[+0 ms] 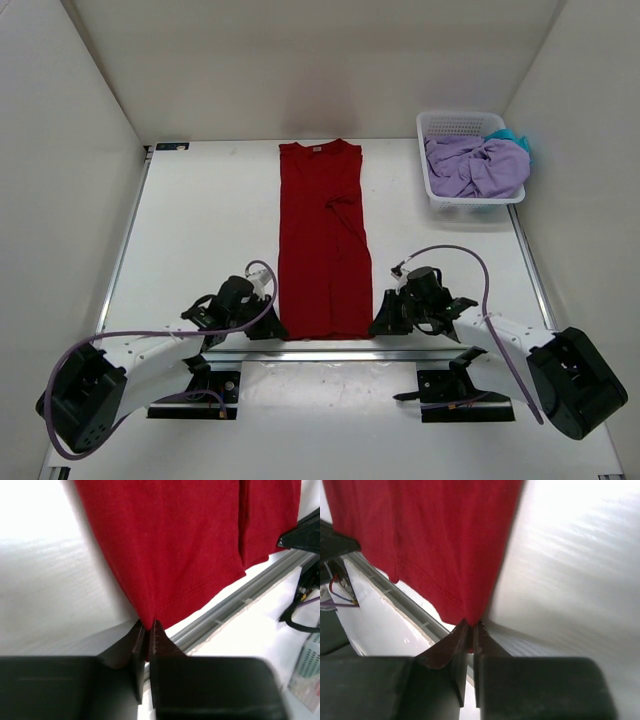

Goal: Fold and stack the t-shirts
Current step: Grab the bottom of the folded rectangular tshirt with both arms, then fold the folded rectangular tshirt in 1/3 of the way

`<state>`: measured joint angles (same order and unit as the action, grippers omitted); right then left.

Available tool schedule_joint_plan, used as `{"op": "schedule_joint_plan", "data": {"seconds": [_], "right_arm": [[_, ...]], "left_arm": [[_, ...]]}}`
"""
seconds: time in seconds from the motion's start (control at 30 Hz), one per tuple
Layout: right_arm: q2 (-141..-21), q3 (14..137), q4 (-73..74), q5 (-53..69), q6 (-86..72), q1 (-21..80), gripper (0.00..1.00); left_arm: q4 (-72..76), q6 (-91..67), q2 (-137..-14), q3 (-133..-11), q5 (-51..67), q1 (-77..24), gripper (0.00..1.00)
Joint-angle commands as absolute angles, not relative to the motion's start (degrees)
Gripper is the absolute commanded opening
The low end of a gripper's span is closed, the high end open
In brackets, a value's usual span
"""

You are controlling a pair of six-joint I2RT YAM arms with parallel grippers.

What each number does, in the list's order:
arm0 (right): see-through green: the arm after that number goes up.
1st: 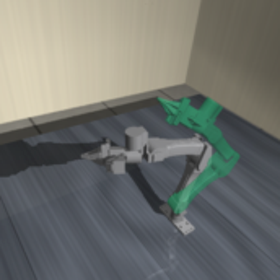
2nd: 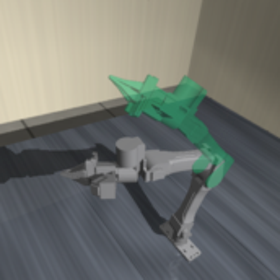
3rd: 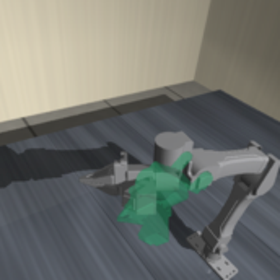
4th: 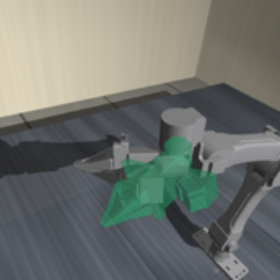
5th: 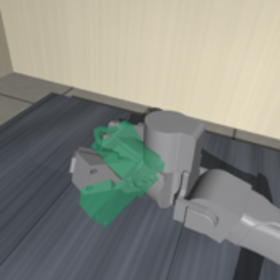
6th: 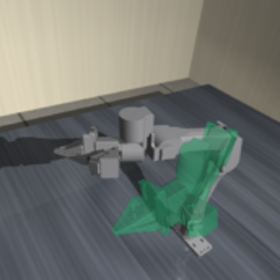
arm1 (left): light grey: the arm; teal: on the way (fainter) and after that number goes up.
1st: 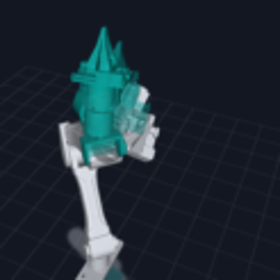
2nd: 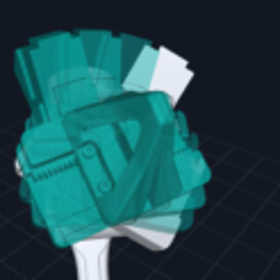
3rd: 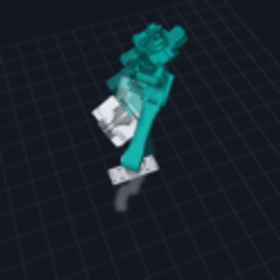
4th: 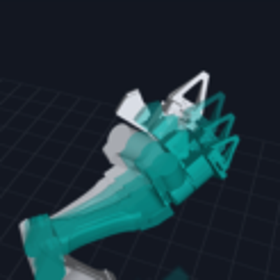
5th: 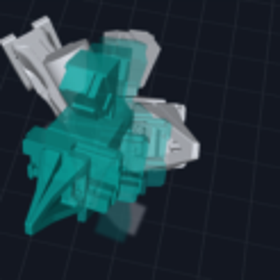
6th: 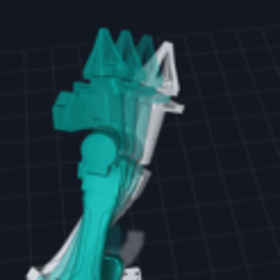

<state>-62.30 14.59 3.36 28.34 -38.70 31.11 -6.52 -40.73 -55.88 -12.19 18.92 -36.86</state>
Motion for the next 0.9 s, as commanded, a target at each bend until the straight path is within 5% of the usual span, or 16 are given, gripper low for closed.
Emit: {"op": "schedule_joint_plan", "data": {"seconds": [0.0, 0.1, 0.37, 0.87], "right_arm": [[-61.5, 14.0, 6.2, 26.0, -39.4, 32.3, 0.03], [-59.5, 14.6, 9.0, 25.5, -39.8, 34.5, 0.01], [-59.7, 28.6, 16.0, 24.6, -32.8, 29.3, 0.00], [-98.6, 66.5, 8.3, 30.8, -25.1, 12.0, 0.00]], "left_arm": [[-10.4, -40.1, -55.6, -10.9, 19.7, -37.5, 0.09], [-14.4, -40.2, -53.5, -11.4, 20.1, -37.6, 0.00], [-20.9, -40.3, -48.8, -24.6, 19.8, -32.3, 0.00], [-6.6, -40.4, -86.9, -53.5, 10.2, -19.3, 0.00]]}}
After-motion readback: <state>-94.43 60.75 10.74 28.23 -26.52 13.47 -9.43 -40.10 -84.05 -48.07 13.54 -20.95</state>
